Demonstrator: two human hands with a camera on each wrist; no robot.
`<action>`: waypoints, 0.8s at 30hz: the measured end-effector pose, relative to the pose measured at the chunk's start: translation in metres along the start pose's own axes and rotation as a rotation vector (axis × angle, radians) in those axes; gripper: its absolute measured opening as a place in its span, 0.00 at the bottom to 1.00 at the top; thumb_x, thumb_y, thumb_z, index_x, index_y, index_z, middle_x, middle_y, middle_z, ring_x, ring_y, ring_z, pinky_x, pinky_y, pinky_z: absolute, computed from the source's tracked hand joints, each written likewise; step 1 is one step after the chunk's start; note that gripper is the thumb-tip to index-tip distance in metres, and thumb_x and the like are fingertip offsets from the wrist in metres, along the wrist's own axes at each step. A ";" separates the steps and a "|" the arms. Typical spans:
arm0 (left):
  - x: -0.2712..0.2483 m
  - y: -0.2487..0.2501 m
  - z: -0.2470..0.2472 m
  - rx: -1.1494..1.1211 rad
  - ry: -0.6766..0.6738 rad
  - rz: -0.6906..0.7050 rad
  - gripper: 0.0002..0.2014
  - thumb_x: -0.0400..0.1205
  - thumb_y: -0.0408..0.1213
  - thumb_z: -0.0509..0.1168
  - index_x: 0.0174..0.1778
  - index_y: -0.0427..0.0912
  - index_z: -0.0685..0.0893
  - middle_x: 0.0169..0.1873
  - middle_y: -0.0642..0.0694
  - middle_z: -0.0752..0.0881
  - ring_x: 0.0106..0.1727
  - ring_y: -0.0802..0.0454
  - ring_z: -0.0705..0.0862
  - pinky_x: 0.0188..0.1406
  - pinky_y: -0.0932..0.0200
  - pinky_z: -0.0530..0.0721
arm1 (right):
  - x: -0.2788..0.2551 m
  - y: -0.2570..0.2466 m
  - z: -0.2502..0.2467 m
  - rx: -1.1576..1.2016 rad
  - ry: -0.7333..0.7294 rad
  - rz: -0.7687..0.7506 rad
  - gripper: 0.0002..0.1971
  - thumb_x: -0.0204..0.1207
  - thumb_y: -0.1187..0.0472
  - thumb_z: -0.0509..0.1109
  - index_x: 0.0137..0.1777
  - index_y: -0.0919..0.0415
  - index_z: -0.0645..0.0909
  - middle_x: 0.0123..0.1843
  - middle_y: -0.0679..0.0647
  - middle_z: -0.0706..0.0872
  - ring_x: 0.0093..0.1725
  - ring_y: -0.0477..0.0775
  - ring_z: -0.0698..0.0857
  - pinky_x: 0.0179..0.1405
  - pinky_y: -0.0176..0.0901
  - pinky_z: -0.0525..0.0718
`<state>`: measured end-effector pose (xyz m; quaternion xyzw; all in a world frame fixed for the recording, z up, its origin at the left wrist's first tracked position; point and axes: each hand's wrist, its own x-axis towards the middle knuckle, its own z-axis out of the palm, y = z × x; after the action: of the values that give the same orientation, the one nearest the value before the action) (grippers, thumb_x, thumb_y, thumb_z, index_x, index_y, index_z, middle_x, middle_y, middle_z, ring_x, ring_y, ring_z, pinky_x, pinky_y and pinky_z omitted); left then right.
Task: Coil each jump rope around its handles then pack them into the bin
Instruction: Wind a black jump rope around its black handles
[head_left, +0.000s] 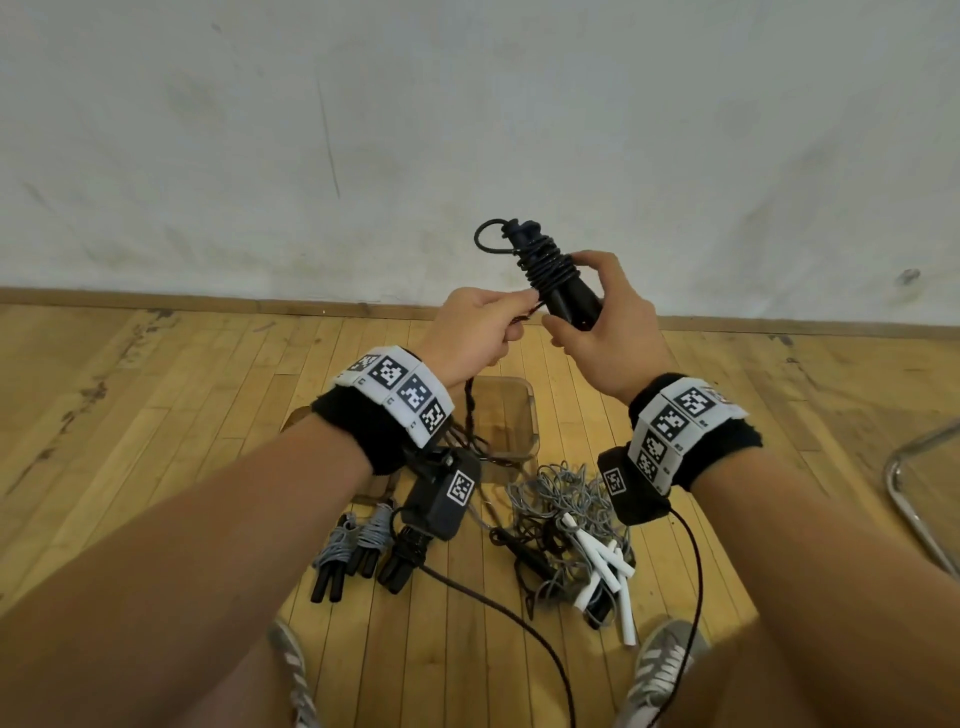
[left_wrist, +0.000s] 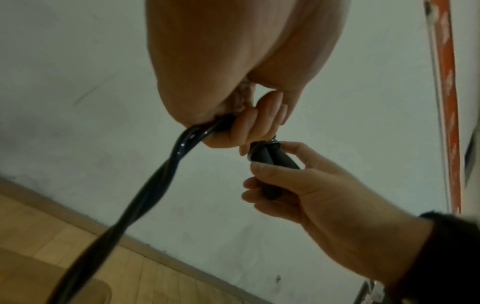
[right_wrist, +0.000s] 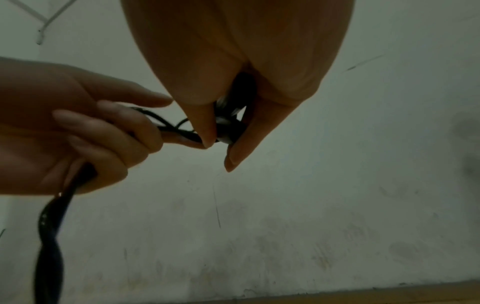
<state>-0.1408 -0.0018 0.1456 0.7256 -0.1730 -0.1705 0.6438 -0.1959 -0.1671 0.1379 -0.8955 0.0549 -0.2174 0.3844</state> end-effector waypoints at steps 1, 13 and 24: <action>0.000 0.001 0.001 -0.040 0.002 -0.014 0.19 0.89 0.45 0.64 0.55 0.30 0.89 0.24 0.52 0.74 0.22 0.58 0.65 0.23 0.64 0.62 | 0.000 -0.001 -0.001 -0.016 -0.009 -0.007 0.30 0.78 0.57 0.77 0.76 0.43 0.68 0.53 0.51 0.89 0.43 0.54 0.92 0.45 0.55 0.92; 0.003 -0.005 -0.002 -0.063 0.224 -0.039 0.35 0.81 0.64 0.69 0.52 0.27 0.91 0.26 0.45 0.80 0.20 0.56 0.69 0.21 0.63 0.66 | -0.008 -0.009 0.018 0.166 -0.176 -0.164 0.17 0.93 0.57 0.51 0.77 0.38 0.64 0.52 0.49 0.84 0.50 0.47 0.83 0.58 0.61 0.85; -0.004 0.000 0.000 0.030 0.068 0.019 0.28 0.87 0.60 0.62 0.34 0.37 0.82 0.21 0.51 0.73 0.22 0.56 0.71 0.28 0.64 0.73 | -0.007 -0.017 0.007 0.607 -0.314 0.186 0.17 0.85 0.62 0.71 0.71 0.66 0.77 0.50 0.63 0.89 0.44 0.58 0.91 0.50 0.54 0.91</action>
<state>-0.1447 -0.0003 0.1453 0.7389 -0.1603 -0.1368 0.6400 -0.2006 -0.1486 0.1430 -0.7541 0.0094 -0.0475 0.6550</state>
